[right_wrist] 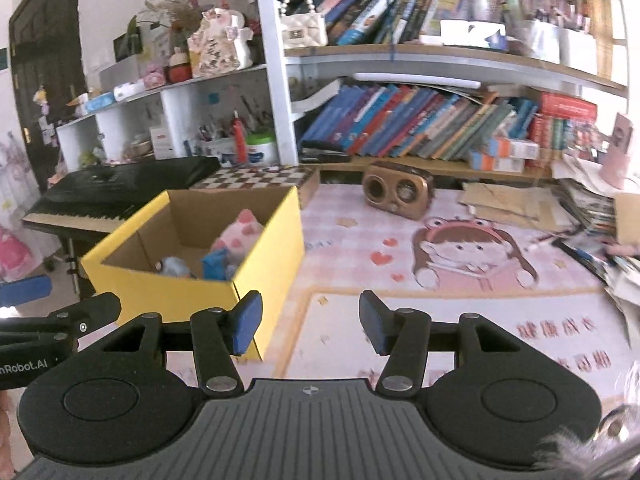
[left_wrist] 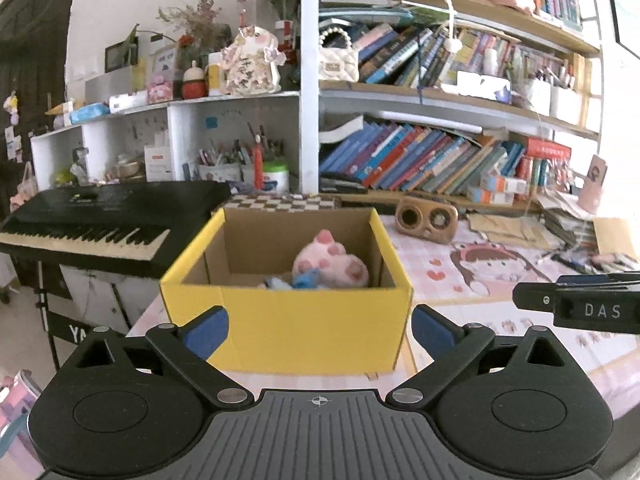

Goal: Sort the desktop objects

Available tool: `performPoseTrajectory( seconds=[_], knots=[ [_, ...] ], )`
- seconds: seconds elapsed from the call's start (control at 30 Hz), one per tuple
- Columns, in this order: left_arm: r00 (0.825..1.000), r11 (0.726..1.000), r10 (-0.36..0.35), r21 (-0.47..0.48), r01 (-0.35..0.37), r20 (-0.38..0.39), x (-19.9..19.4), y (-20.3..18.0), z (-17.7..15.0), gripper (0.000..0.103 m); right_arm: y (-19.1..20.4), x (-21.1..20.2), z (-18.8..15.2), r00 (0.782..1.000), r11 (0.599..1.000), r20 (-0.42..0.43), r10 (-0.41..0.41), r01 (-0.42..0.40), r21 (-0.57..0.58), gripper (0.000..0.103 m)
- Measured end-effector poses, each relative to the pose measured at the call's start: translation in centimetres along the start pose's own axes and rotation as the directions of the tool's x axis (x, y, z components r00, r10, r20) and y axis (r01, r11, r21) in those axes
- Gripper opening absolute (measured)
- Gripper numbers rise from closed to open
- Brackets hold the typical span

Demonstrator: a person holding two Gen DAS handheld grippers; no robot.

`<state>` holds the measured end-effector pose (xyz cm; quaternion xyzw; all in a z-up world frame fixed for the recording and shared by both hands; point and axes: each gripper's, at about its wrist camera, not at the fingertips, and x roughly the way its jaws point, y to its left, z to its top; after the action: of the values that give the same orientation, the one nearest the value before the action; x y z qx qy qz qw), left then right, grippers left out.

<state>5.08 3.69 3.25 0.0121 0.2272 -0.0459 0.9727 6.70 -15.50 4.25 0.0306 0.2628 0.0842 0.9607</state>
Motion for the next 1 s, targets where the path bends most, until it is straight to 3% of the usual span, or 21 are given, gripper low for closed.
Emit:
performPoseTrajectory(
  seconds=[0.4, 0.77, 1.0],
  knots=[
    [0.999, 0.998, -0.021, 0.056, 0.024, -0.044, -1.2, -1.5, -2.5, 0.1, 0.5, -3.0, -5.5, 0.996, 0.998, -0.048, -0.069, 0.069, 0.003, 0.054],
    [0.996, 1.0, -0.004, -0.019, 0.003, -0.093, -1.3, -1.5, -3.6, 0.1, -0.1, -3.9, -6.4, 0.99, 0.994, -0.09, -0.106, 0.109, 0.018, 0.069],
    [0.994, 1.0, -0.008, -0.011, 0.007, -0.107, -1.5, -2.1, -4.0, 0.1, -0.1, -4.0, -6.6, 0.99, 0.995, -0.102, -0.1, 0.102, 0.015, 0.074]
  ],
)
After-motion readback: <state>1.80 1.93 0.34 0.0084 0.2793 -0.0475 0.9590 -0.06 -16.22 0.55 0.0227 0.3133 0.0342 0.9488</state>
